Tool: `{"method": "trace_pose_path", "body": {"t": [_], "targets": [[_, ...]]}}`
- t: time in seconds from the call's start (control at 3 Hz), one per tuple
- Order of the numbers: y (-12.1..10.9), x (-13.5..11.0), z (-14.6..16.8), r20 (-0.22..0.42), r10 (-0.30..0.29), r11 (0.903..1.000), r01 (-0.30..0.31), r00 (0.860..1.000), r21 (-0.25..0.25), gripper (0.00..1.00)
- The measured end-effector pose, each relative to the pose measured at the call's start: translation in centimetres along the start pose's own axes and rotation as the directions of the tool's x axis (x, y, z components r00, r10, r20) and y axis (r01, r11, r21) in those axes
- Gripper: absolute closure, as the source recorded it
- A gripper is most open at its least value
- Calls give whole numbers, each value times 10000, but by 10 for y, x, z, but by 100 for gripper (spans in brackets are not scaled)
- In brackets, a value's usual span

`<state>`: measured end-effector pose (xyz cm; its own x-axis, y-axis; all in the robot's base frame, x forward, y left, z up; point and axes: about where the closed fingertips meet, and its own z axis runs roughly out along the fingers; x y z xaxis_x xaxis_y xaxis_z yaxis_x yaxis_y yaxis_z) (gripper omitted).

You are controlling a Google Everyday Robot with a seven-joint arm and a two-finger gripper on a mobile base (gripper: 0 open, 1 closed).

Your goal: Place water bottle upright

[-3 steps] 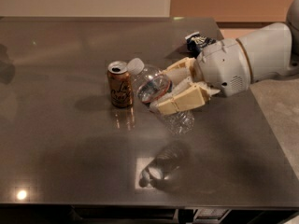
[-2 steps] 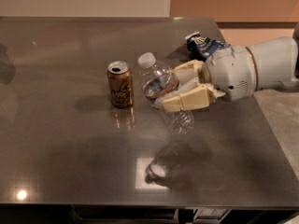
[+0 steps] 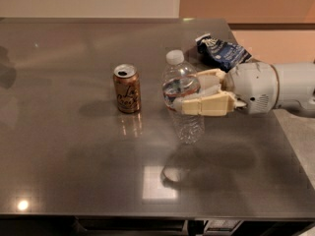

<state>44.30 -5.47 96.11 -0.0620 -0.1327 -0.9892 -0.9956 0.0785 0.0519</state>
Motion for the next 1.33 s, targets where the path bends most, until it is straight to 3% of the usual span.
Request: {"method": "trace_pose_path", "body": {"t": [0.33, 1.0, 1.33], "targets": [[-3, 15, -7, 1374, -371, 9993, 370, 9898, 34, 100], [-4, 33, -10, 2395, -1018, 9942, 1071, 9656, -91, 100], [-7, 42, -11, 2510, -954, 9949, 1002, 9633, -65, 83]]}}
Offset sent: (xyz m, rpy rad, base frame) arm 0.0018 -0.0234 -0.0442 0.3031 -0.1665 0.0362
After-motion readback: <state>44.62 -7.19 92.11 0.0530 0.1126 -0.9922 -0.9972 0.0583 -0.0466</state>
